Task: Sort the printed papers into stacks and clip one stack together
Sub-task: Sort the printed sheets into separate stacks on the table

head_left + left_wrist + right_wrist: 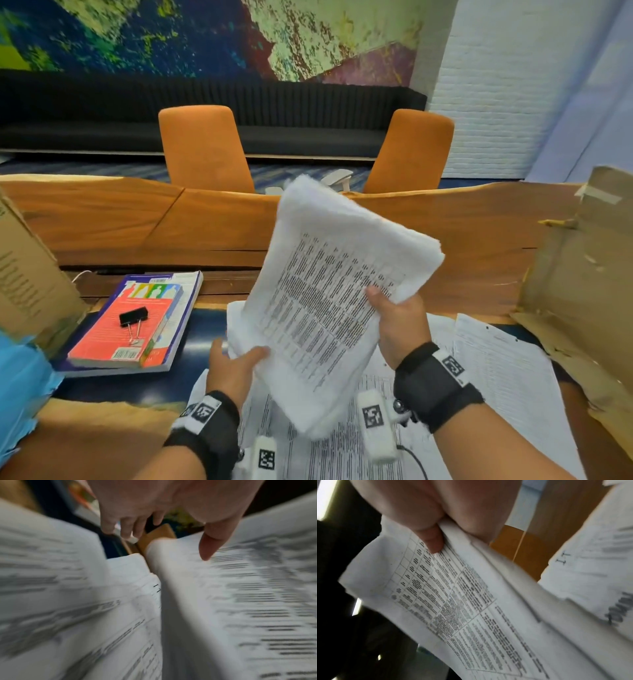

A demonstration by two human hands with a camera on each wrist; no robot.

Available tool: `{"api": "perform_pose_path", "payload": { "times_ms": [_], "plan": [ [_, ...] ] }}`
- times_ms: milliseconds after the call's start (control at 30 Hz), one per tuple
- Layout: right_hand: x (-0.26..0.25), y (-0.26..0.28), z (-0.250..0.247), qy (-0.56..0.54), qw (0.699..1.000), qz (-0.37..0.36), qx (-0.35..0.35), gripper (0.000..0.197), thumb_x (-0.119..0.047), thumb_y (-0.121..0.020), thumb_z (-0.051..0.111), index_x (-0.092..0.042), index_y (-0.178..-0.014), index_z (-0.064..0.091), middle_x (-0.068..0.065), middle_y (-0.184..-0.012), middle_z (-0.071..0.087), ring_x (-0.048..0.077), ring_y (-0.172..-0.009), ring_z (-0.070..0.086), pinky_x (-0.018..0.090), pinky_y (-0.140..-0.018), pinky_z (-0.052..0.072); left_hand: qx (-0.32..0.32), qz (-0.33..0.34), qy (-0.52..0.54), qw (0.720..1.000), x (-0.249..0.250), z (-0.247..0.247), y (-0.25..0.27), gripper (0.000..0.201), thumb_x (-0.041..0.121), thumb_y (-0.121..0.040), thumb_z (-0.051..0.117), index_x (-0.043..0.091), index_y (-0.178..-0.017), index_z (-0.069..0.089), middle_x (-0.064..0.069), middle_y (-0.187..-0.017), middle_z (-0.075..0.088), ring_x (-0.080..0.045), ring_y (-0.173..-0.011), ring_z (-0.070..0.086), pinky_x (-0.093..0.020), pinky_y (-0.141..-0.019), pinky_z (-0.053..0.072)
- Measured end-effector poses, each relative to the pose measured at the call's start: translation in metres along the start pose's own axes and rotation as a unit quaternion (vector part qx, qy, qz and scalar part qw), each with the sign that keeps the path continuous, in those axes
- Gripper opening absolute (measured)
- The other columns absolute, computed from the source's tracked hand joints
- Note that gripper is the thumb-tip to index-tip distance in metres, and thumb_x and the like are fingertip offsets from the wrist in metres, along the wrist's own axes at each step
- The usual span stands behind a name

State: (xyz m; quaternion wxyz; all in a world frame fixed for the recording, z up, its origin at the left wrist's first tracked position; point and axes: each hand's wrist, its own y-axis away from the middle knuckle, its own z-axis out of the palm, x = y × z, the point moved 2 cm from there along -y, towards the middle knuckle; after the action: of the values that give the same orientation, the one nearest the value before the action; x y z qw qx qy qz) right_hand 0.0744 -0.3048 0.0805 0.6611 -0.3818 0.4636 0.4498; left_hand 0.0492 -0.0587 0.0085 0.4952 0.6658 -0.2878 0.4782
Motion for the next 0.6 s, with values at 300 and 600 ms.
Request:
{"api": "perform_pose_path", "payload": {
  "times_ms": [300,600],
  "plan": [
    [0.033,-0.007,-0.043,-0.054,0.989,0.134,0.019,0.037,0.009,-0.08,0.066,-0.006,-0.113,0.061,0.013,-0.108,0.068,0.031,-0.095,0.067,0.043,-0.079,0.056,-0.08,0.009,0.179,0.98,0.013,-0.027,-0.014,0.026,-0.007,-0.086,0.057,0.004,-0.108,0.065,-0.023,-0.112,0.069,-0.038,-0.097,0.066,-0.05,-0.086,0.052],
    [0.02,-0.032,-0.045,0.245,0.968,0.022,-0.048,0.041,0.0,-0.082,0.068,-0.021,-0.115,0.059,0.0,-0.106,0.069,0.015,-0.096,0.065,0.038,-0.077,0.055,-0.119,0.179,0.088,0.973,0.034,-0.039,-0.016,0.035,-0.003,-0.074,0.073,0.014,-0.105,0.068,-0.005,-0.098,0.076,-0.022,-0.091,0.071,-0.039,-0.075,0.055]
  ]
}}
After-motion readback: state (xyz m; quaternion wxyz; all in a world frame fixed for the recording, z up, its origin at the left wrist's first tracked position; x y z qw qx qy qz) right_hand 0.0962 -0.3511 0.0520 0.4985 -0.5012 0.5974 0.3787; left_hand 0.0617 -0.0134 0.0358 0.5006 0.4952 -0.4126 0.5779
